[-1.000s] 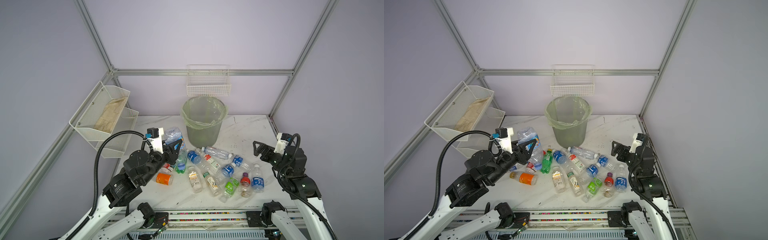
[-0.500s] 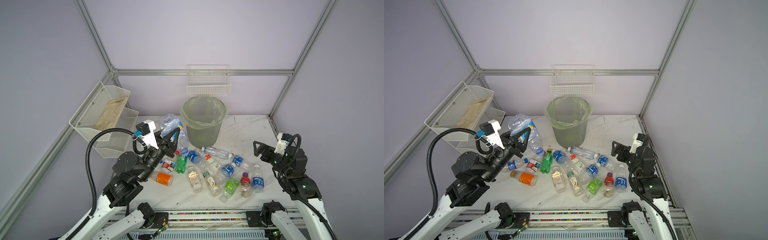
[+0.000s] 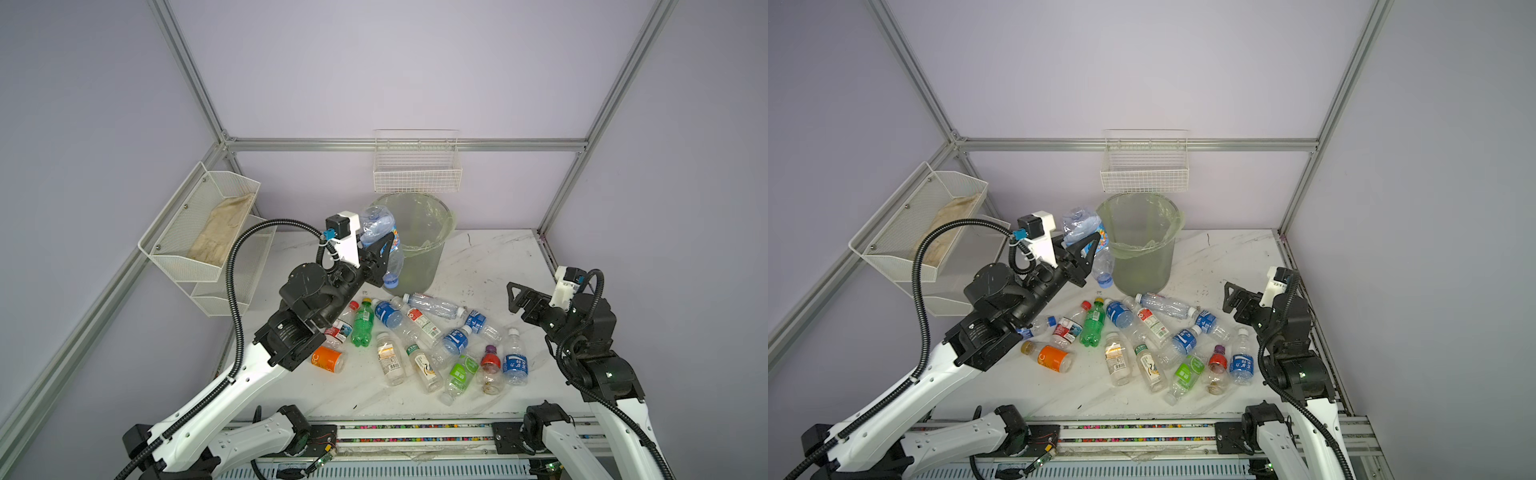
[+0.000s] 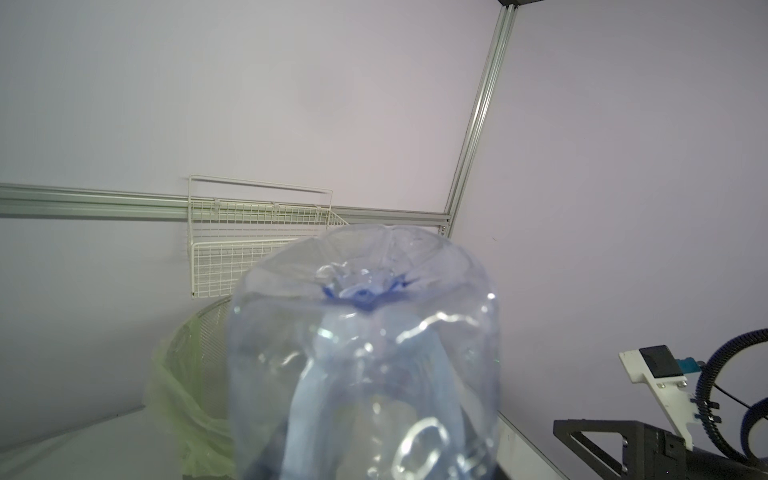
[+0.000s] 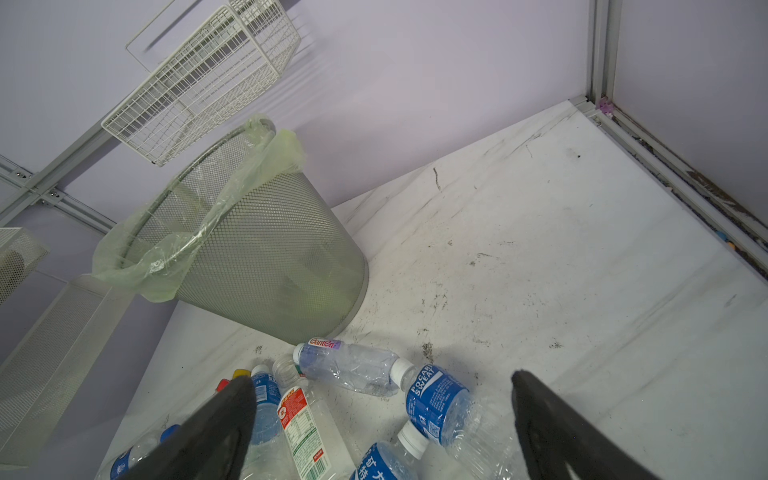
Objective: Throw the plastic bottles in the bin
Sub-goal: 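Lift the clear bottle with the left gripper over the wastebasket, then open the left gripper to drop the bottle into the wastebasket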
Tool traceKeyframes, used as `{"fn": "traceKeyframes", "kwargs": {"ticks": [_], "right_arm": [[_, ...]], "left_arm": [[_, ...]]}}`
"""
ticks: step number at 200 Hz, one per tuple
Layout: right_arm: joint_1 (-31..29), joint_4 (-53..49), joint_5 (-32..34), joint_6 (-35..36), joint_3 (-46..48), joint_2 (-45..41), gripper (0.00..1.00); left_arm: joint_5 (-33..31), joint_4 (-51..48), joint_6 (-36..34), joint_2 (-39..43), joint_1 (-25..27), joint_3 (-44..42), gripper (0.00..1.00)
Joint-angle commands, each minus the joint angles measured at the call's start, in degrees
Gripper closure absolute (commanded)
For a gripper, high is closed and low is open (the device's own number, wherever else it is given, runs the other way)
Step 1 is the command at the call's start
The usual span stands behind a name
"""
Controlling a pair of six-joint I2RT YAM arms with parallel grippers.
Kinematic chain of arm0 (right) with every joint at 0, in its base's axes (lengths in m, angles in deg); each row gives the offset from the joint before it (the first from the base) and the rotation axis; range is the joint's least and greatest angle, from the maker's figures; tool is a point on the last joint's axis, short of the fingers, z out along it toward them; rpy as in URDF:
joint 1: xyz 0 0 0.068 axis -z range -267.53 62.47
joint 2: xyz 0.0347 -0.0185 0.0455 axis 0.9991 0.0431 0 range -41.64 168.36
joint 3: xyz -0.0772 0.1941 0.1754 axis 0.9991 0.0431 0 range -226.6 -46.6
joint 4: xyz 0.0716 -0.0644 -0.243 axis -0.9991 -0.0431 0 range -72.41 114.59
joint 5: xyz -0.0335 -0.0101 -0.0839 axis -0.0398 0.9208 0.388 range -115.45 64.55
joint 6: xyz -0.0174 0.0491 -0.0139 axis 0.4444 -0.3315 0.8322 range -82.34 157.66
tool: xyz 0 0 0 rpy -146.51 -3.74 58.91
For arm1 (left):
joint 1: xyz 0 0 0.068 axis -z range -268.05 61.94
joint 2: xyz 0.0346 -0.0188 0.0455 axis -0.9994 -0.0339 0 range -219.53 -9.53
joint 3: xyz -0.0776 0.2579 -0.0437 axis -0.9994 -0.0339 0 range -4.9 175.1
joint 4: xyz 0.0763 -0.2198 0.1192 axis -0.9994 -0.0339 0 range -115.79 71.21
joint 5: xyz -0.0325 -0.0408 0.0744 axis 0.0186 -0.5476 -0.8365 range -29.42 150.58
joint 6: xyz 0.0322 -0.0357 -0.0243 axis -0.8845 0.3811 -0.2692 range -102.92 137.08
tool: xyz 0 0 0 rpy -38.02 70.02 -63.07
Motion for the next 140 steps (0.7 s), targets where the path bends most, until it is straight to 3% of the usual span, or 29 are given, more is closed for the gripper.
{"fn": "traceKeyframes", "kwargs": {"ticks": [1, 36, 53, 61, 72, 75, 96, 140], "right_arm": [[-0.13, 0.55, 0.17, -0.72, 0.05, -0.94, 0.03], [-0.13, 0.69, 0.17, -0.81, 0.5, -1.08, 0.03], [-0.14, 0.52, 0.1, -0.83, 0.17, -0.98, 0.03], [-0.13, 0.35, 0.1, -0.83, -0.01, -1.12, 0.03], [-0.13, 0.17, 0.09, -0.9, -0.28, -1.44, 0.03], [-0.09, 0.02, 0.03, -0.9, -0.36, -1.53, 0.03], [-0.12, -0.37, -0.68, -0.55, -0.84, -2.28, 0.03], [-0.11, 0.22, -0.95, -0.2, -0.29, -1.78, 0.03]], "left_arm": [[-1.45, -0.72, -4.34, -5.96, 0.23, 13.35, 0.63], [-6.6, -4.21, -9.97, -18.77, -0.49, 27.09, 0.6], [-5.86, -7.03, -10.26, -27.75, -2.94, 35.01, 0.56], [-4.55, -8.3, -9.68, -31.35, -4.3, 38.21, 0.44], [-2.24, -13.5, -8.26, -36.52, -6.01, 44.02, 0.04], [-2.26, -15.0, -8.15, -37.86, -6.17, 46.1, 0.0], [-3.61, -23.4, -7.92, -42.58, -6.12, 56.03, 0.0], [-2.49, -15.5, -7.2, -34.96, -5.95, 47.38, 0.0]]}}
